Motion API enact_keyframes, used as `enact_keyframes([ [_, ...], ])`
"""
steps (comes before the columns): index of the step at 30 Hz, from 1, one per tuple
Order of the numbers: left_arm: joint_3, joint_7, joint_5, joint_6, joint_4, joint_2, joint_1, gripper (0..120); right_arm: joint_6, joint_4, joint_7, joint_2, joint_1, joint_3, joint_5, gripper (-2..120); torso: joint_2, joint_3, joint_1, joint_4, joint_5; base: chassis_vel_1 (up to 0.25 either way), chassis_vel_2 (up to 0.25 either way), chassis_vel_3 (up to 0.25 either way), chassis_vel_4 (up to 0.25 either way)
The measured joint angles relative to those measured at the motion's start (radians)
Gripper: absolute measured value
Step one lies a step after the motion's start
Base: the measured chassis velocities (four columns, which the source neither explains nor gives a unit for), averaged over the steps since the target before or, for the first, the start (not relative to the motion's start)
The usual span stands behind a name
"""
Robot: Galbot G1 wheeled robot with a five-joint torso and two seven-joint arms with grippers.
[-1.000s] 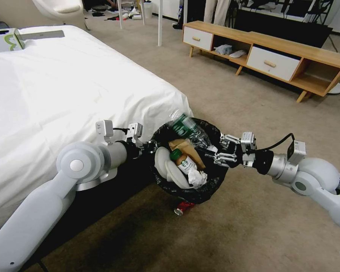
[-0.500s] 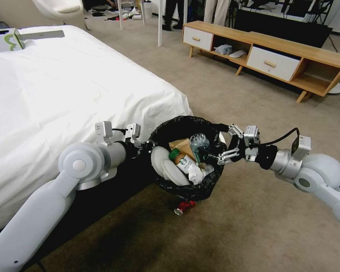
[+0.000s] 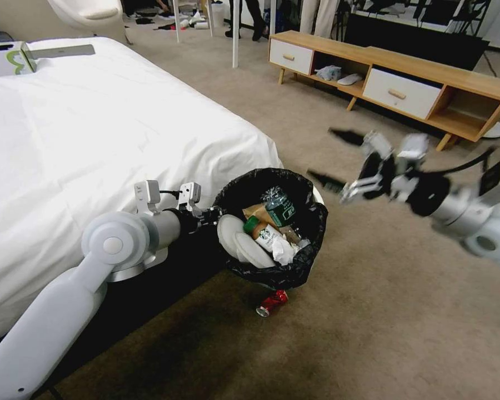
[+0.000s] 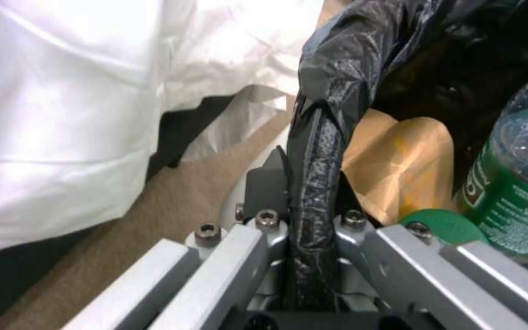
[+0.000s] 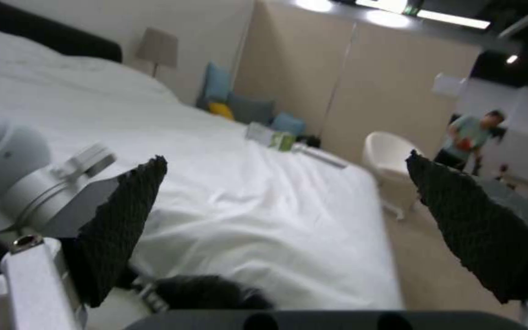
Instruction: Pick up the trash bin and place the garbage on the floor into it.
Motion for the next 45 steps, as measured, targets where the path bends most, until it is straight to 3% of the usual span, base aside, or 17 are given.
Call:
enact_keyframes([
  [9, -0.04, -0.021, -0.025, 0.0, -0.052, 0.03, 0.004, 2, -0.017, -0.113, 0.026, 0.017, -0.02, 0.124, 0.018, 100, 0.0, 0.0, 0.0, 0.0, 0.0002, 0.0, 0.0, 0.0, 0.0],
  [14, -0.068, -0.026, -0.041, 0.0, -0.072, 0.04, -0.002, 2, -0.062, -0.206, 0.084, 0.029, -0.031, 0.113, -0.054, 100, 0.0, 0.0, 0.0, 0.0, 0.0001, 0.0, 0.0, 0.0, 0.0],
  [18, -0.102, -0.028, -0.056, 0.0, -0.085, 0.046, -0.004, 2, -0.113, -0.294, 0.154, 0.052, -0.035, 0.02, -0.144, 100, 0.0, 0.0, 0.0, 0.0, 0.0, 0.0, 0.0, 0.0, 0.0],
  [28, -0.138, -0.027, -0.057, 0.001, -0.077, 0.048, -0.006, 2, -0.099, -0.449, 0.177, 0.153, 0.027, -0.239, -0.258, 100, 0.0, 0.0, 0.0, 0.0001, 0.0001, 0.0, 0.0, 0.0, 0.0],
  [40, -0.129, -0.02, -0.054, 0.001, -0.06, 0.051, -0.018, 2, -0.07, -0.486, 0.178, 0.196, 0.011, -0.285, -0.287, 100, 0.0, 0.0, 0.0, -0.0002, 0.0, 0.0, 0.0, 0.0, 0.0],
  [45, -0.116, -0.021, -0.06, 0.001, -0.093, 0.051, -0.023, 2, -0.053, -0.517, 0.175, 0.212, 0.012, -0.312, -0.313, 100, 0.0, 0.0, 0.0, 0.0001, 0.0, 0.0, 0.0, 0.0, 0.0],
])
